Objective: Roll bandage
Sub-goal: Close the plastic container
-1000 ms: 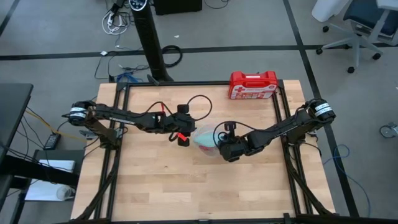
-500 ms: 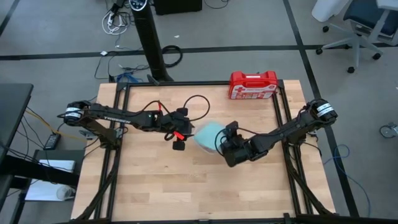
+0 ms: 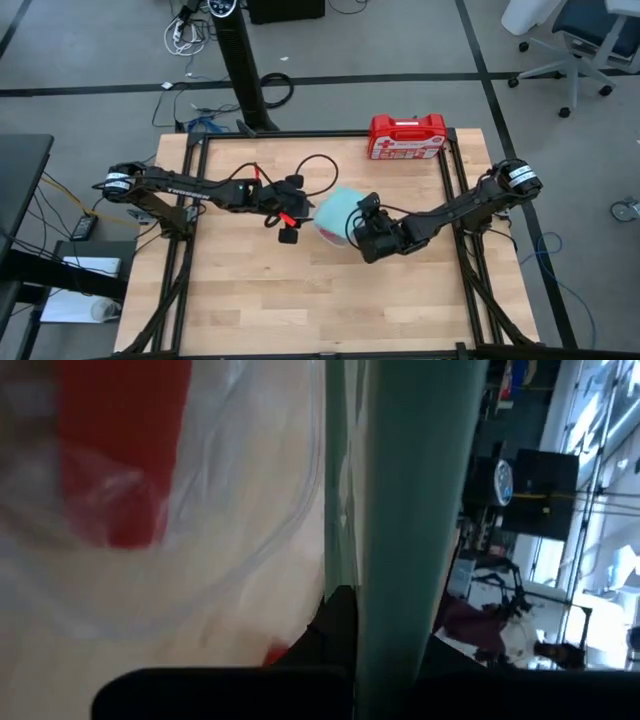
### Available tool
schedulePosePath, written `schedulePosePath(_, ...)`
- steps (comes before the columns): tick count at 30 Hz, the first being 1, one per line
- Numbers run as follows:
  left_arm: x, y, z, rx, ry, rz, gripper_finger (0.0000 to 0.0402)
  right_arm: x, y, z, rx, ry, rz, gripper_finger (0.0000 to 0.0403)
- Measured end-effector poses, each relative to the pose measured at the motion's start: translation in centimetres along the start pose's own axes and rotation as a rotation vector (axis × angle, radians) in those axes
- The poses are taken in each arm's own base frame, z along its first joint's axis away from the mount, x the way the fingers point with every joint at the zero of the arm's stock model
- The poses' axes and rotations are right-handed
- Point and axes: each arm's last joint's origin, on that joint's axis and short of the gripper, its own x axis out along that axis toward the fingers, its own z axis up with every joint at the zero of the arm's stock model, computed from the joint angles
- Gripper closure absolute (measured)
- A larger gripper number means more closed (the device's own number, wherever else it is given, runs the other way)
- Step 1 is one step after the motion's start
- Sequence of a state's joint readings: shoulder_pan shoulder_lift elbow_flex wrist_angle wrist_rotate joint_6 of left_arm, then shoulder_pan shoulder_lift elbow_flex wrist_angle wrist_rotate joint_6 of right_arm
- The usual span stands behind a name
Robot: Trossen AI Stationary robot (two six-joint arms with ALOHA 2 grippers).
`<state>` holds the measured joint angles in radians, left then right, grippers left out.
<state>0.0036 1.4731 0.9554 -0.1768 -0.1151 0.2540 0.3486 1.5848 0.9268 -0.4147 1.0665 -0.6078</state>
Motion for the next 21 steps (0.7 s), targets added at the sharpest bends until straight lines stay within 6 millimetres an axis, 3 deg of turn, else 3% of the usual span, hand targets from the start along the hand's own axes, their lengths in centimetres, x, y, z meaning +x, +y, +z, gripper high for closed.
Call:
schedulePosePath(7,0.0,0.0,-0.1,-0.002,0.009,0.017,0.0229,0.6,-0.4,0.7,0.051,-0.072,-0.026,0.0399)
schedulePosePath(21,1.5,-0.9,-0.3,0.038,-0.001,-0.101,0.0229,1.6,2.1,-0.7,0.040,-0.108,0.125,0.0392)
